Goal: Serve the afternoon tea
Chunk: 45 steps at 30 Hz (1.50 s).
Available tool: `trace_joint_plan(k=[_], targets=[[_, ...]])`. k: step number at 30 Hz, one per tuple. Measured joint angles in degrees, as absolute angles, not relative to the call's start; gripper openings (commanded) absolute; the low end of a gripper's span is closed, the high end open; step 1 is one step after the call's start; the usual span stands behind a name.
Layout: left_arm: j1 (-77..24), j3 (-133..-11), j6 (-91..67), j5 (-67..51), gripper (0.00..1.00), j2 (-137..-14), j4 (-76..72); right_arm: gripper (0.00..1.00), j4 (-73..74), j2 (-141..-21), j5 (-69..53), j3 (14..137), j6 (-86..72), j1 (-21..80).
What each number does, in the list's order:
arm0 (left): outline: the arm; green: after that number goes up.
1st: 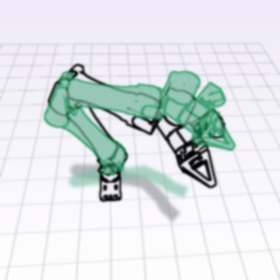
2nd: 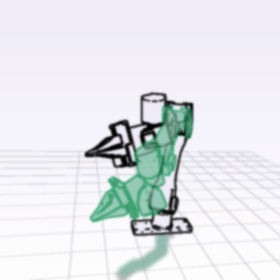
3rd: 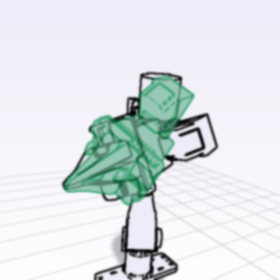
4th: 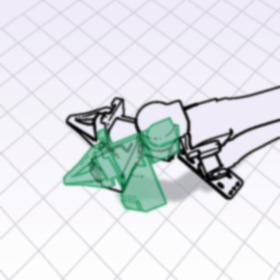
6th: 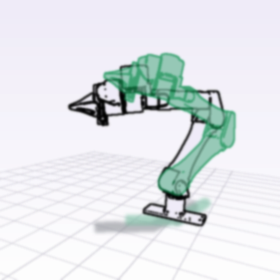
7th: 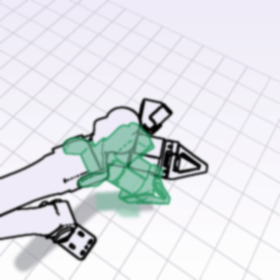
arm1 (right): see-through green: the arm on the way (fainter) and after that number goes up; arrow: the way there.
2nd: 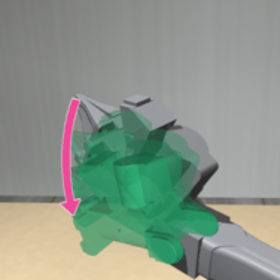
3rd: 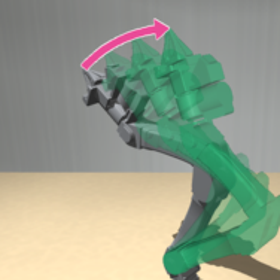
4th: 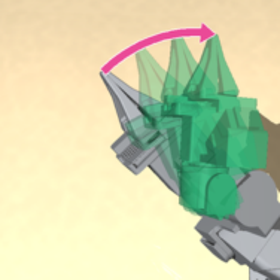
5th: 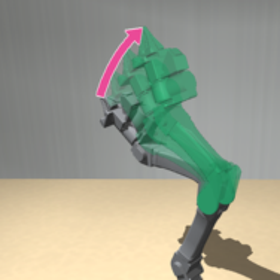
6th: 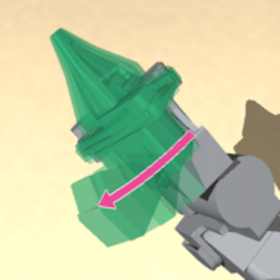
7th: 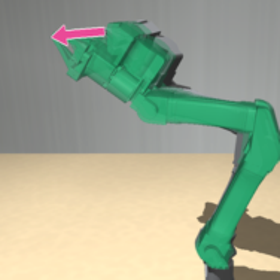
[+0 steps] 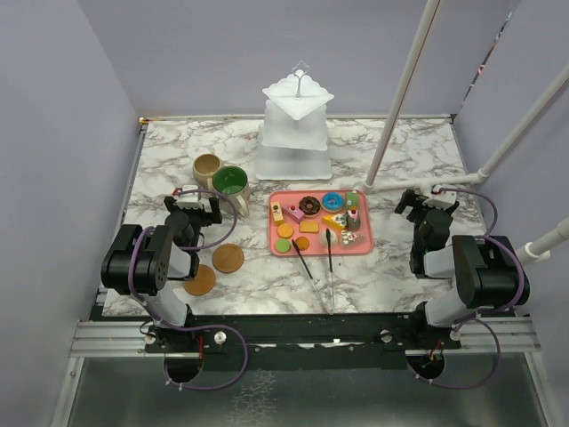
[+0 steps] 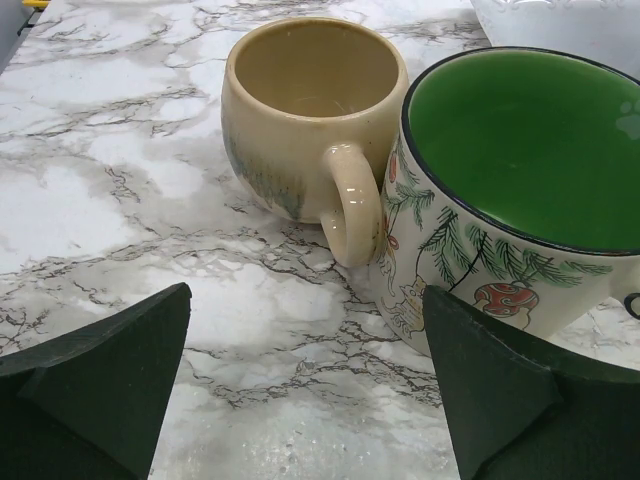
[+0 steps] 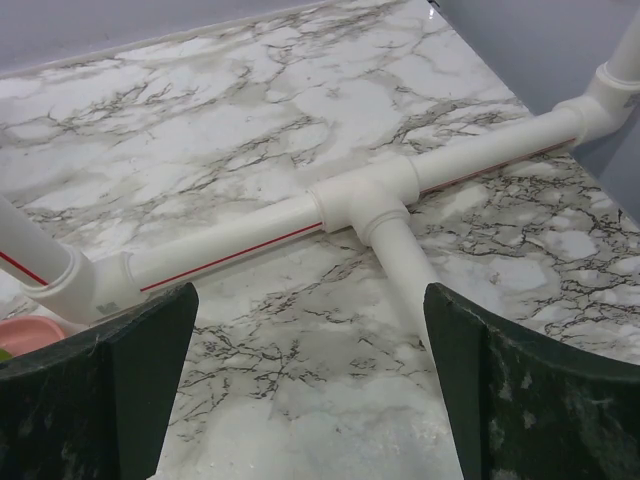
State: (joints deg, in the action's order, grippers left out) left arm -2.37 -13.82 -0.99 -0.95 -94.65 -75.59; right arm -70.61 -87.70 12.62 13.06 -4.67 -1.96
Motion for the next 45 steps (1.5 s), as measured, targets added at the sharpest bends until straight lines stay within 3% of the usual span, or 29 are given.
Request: trace_joint_plan(k=[5,12,20,25,37,45], targets=[[-2.39,-13.82,-0.99,-0.95,0.99,-94.65,-75.59,1.0,-68.95,-86.61,12.58,13.32,-4.47,-1.93],[-1.98,-14.15,-1.19,-0.95,0.99,-93.34,-73.12,1.0,-43.64,-72.97,12.56,27.49,-9.26,-1.93],[3.51,-32.1,-1.85,-2.42,0.99,-80.2,-43.16,1.0,-25.58,-69.41,7.99,35.97,-32.77,-2.33],[5.98,-40.49,-1.58,-5.67,0.99,-74.13,-27.16,1.0,-18.85,-69.71,-2.92,36.71,-36.58,-2.26],[6.57,-58.35,2.79,-15.38,0.99,-73.38,4.78,0.91,3.11,-56.97,21.12,37.06,-31.66,34.46],[6.63,-63.2,9.17,-22.63,0.99,-73.38,16.56,0.82,10.85,-64.42,32.42,36.36,-34.06,55.09]])
